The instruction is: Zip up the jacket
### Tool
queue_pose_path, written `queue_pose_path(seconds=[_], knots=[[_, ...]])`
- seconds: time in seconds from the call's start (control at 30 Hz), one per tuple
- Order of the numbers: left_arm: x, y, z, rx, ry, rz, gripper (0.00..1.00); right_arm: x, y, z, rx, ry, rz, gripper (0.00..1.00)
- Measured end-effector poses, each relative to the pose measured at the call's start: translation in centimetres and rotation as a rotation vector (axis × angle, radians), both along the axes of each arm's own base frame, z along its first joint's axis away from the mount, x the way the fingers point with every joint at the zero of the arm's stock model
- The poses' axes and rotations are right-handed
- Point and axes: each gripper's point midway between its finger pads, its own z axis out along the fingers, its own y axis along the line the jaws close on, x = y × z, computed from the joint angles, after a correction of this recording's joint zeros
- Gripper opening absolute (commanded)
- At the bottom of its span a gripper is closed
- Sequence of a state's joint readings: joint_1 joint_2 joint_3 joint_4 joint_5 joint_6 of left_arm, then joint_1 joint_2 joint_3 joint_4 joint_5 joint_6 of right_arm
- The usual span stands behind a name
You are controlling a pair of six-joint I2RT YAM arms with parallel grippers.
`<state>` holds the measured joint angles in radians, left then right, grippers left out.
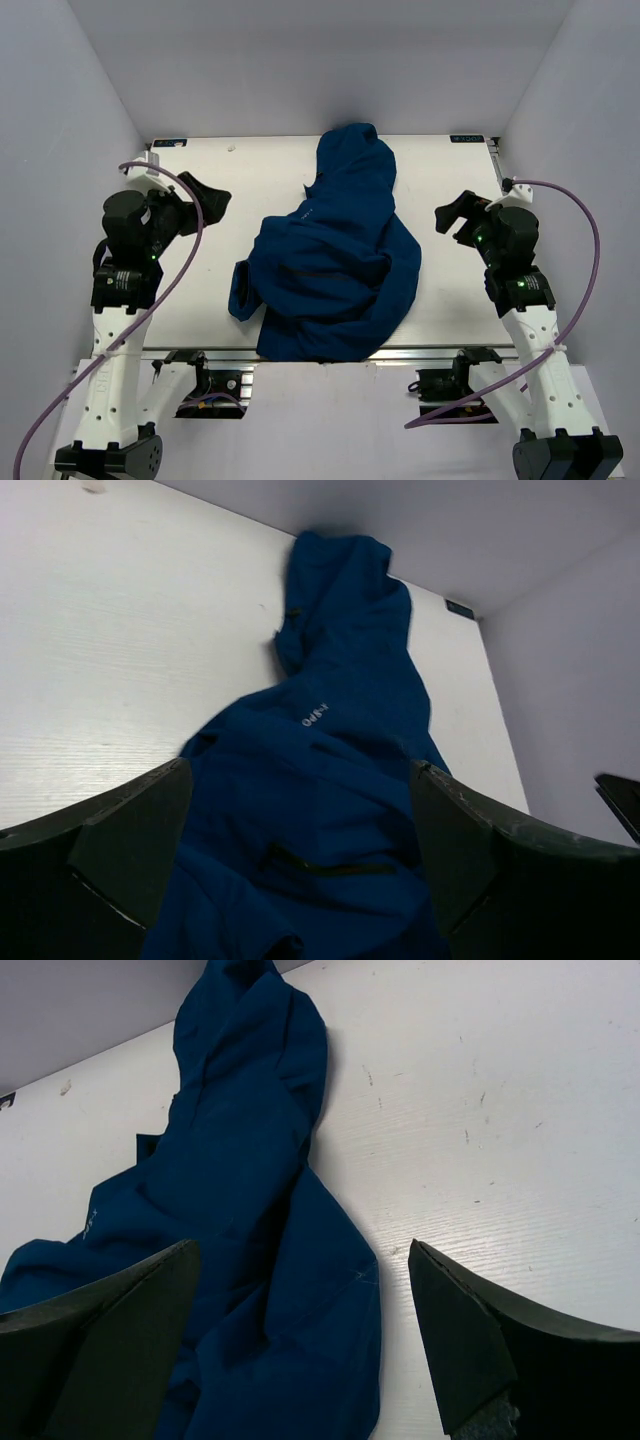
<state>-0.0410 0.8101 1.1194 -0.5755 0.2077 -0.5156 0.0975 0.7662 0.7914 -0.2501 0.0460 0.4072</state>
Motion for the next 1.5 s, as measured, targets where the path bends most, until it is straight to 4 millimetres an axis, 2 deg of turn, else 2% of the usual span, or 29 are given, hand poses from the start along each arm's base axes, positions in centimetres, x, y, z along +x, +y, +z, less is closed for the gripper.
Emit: queue_pose_path(seconds=[0.2,0.37,0.43,0.47,0.6,0.83,0.93,1.1,1.13,1.23,1.37,1.43,1.5], knots=[[0.3,-2.7,-0.3,-0.034,0.005,-0.162,0.98,0.0,0.4,-0.5,-0.002,0.020,0.024,0.89],[0.6,-5.7,-2.2,-0.048,0.029,-0.307,0.98,0.0,0.4,-2.2,-0.013,0.085,0.026,0.89],[0.2,-8.1,-3.4,-0.033,0.060,-0.368,0.98,0.3,0.6,-2.9,-0.016,0.118,0.040,0.89],[-0.2,-10.0,-4.0,-0.014,0.072,-0.408,0.98,0.4,0.8,-3.3,-0.015,0.136,0.052,0.89],[-3.8,-19.4,-6.7,0.101,0.137,-0.641,0.98,0.8,1.7,-4.2,-0.004,0.177,0.098,0.89],[-7.4,-32.9,-12.7,0.385,0.209,-0.847,0.98,1.9,1.5,-5.3,-0.015,0.234,0.084,0.89],[-8.9,-36.5,-16.2,0.459,0.253,-0.922,0.98,2.0,0.9,-6.0,-0.032,0.271,0.049,0.89],[-8.5,-38.6,-21.1,0.550,0.340,-0.939,0.96,1.6,-1.5,-7.4,-0.088,0.341,-0.072,0.89],[-8.4,-38.8,-21.9,0.565,0.353,-0.937,0.92,1.5,-1.9,-7.6,-0.097,0.351,-0.096,0.89],[-7.7,-39.1,-23.6,0.610,0.392,-0.902,0.01,1.2,-2.7,-7.9,-0.112,0.366,-0.133,0.89],[-6.2,-38.7,-24.6,0.680,0.404,-0.813,0.00,1.1,-2.9,-7.7,-0.125,0.360,-0.129,0.89],[-5.4,-37.7,-24.1,0.704,0.393,-0.755,0.00,1.0,-2.8,-7.4,-0.134,0.348,-0.110,0.89],[-4.5,-36.4,-22.5,0.692,0.359,-0.701,0.00,1.0,-2.3,-7.1,-0.137,0.336,-0.075,0.89]])
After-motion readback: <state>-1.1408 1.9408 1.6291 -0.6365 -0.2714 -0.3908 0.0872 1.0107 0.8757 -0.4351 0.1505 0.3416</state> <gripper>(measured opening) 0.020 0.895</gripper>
